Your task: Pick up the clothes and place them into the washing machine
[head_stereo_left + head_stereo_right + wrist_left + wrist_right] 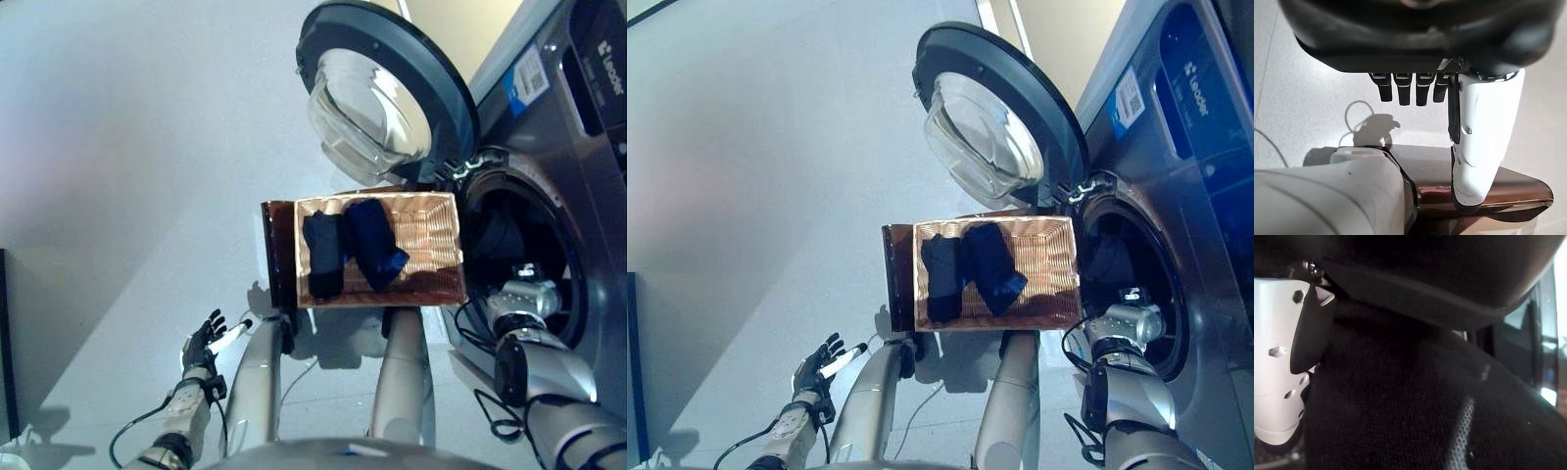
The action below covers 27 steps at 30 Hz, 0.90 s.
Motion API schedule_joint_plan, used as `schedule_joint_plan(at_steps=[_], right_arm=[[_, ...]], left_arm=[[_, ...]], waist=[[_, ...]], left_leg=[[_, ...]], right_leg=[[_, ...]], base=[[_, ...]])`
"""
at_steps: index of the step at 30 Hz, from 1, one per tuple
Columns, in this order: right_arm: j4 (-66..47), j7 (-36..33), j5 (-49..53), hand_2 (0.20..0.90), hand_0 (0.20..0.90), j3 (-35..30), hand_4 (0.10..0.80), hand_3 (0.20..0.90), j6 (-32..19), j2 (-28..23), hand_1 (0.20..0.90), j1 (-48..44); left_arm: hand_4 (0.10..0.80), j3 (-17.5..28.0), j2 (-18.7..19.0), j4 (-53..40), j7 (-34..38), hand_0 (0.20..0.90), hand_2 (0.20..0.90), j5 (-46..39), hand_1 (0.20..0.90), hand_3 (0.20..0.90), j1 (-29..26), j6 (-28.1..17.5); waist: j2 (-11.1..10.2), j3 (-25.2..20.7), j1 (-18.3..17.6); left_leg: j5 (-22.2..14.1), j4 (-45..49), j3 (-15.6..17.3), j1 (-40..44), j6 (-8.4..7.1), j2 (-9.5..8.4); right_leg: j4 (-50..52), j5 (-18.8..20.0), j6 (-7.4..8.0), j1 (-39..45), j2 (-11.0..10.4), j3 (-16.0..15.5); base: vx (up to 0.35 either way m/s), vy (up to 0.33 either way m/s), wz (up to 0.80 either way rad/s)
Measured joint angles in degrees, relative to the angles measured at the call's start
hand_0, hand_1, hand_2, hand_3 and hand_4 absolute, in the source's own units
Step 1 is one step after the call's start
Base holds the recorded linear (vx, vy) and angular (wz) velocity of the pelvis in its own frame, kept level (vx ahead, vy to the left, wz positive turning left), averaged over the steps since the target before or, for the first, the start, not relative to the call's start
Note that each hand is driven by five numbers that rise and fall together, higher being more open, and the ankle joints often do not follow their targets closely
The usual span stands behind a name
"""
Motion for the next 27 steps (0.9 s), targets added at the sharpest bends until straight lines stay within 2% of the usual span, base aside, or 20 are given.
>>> schedule_joint_plan(at_steps=[5, 12, 15, 21, 27], right_arm=[[0.0, -0.41, 0.76, 0.2, 0.2, -1.78, 0.3, 0.2, -0.4, 0.0, 0.2, -2.67], [0.93, -3.05, 2.3, 0.2, 0.2, -2.58, 0.3, 0.2, -1.39, -0.85, 0.2, -5.0], [1.15, -4.49, 2.15, 0.2, 0.2, -2.61, 0.3, 0.2, -1.38, -1.53, 0.2, -5.67], [2.36, -5.46, 5.16, 0.2, 0.2, -8.97, 0.3, 0.2, -2.02, -6.53, 0.2, -6.52], [2.89, -7.97, 5.7, 0.2, 0.2, -10.72, 0.3, 0.2, -4.18, -10.52, 0.2, -6.92]], left_arm=[[0.8, 0.04, 0.1, -0.4, 0.01, 0.9, 0.9, 0.01, 0.9, 0.9, 0.54, -0.06], [0.8, -0.02, 0.2, -3.84, 0.03, 0.9, 0.9, -0.01, 0.9, 0.9, 0.51, -0.19], [0.8, -0.02, 0.3, -4.13, 0.04, 0.9, 0.9, -0.01, 0.9, 0.9, 0.59, -0.22], [0.8, -0.16, 0.4, -4.64, 0.24, 0.9, 0.9, 0.01, 0.9, 0.9, 0.97, -0.24], [0.8, -0.62, 0.42, -4.92, 0.21, 0.9, 0.9, 0.01, 0.9, 0.9, 1.08, -0.19]], waist=[[0.43, -0.23, 0.14], [1.75, -0.49, 1.84], [2.51, -0.66, 2.11], [3.78, -1.32, 2.89], [4.48, -1.8, 2.82]], left_leg=[[0.2, 0.27, 0.18, -1.46, 0.27, -0.06], [-0.51, 2.98, 0.34, -4.15, -0.01, -0.39], [-0.71, 2.92, 0.28, -4.35, 0.32, -0.58], [-0.51, 2.96, 0.37, -5.59, 0.1, -1.2], [-1.21, 4.59, 1.09, -5.98, 0.18, -1.34]], right_leg=[[0.59, -0.15, -0.23, -1.81, 0.03, 0.38], [3.6, -1.06, -1.5, -4.7, -0.44, 1.14], [3.81, -1.36, -1.23, -5.0, -0.49, 1.37], [5.31, -1.84, -1.33, -6.93, -1.12, 1.79], [6.26, -2.13, -1.64, -7.67, -1.41, 2.8]], base=[[-0.007, 0.011, 0.01], [-0.002, 0.008, 0.03], [-0.004, 0.007, 0.04], [0.013, 0.029, 0.05], [0.009, 0.032, -0.02]])
